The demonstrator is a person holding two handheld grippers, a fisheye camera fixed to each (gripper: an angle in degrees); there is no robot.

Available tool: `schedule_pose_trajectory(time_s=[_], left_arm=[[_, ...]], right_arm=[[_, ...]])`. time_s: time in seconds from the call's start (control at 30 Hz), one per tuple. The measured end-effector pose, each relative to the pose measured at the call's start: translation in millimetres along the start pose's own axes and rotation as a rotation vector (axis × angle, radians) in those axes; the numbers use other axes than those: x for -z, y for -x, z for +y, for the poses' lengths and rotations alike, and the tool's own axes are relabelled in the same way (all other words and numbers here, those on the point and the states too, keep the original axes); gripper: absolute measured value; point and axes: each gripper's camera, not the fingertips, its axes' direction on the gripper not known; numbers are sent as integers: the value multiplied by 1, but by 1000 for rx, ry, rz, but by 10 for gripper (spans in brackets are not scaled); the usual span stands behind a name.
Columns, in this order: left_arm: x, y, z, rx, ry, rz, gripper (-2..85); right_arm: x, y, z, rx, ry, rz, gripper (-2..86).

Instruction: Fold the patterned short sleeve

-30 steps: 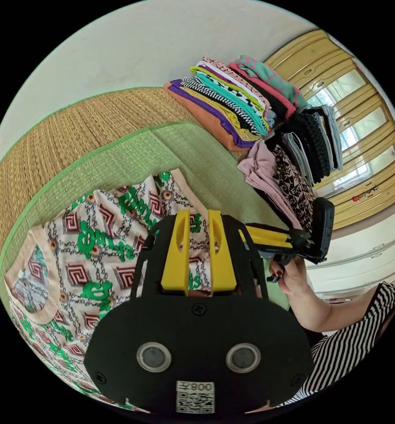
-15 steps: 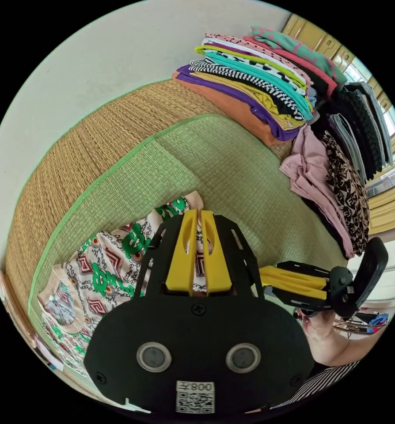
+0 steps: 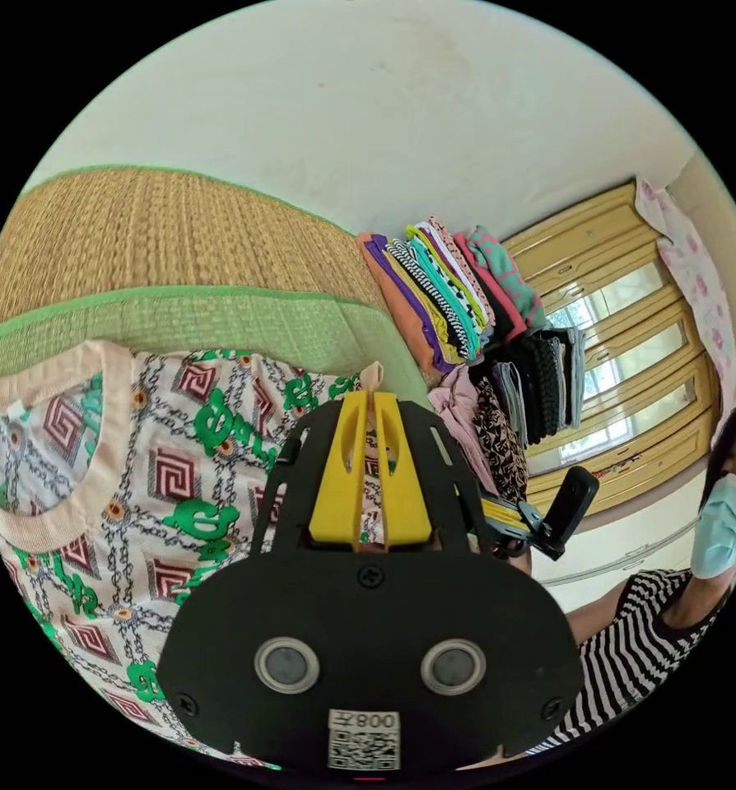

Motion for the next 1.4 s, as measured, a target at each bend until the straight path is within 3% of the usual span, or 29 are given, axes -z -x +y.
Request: schedule_pose_trajectory(time_s=[0.27,0.53,0.77,0.9,1.2,1.4], left_arm=[[32,64,35,150,4,-20,55],[63,41,39,6,-61,-123,55],[27,30,35,-98,173,-313,23],[41,28,36,-97,107,-231,9],[46,29,43,-124,200,-253,6],[121,28,81,-81,67,-171,23]], right_arm=[[-95,34,37,117,234,-1,7],[-115,19,63,93,240,-80,16],[-148,15,83,105,230,-56,13],[-177,-5,90,68,241,-29,5],[-240,-47,124,-36,224,30,1],[-272,-50,142,-25,208,87,3]])
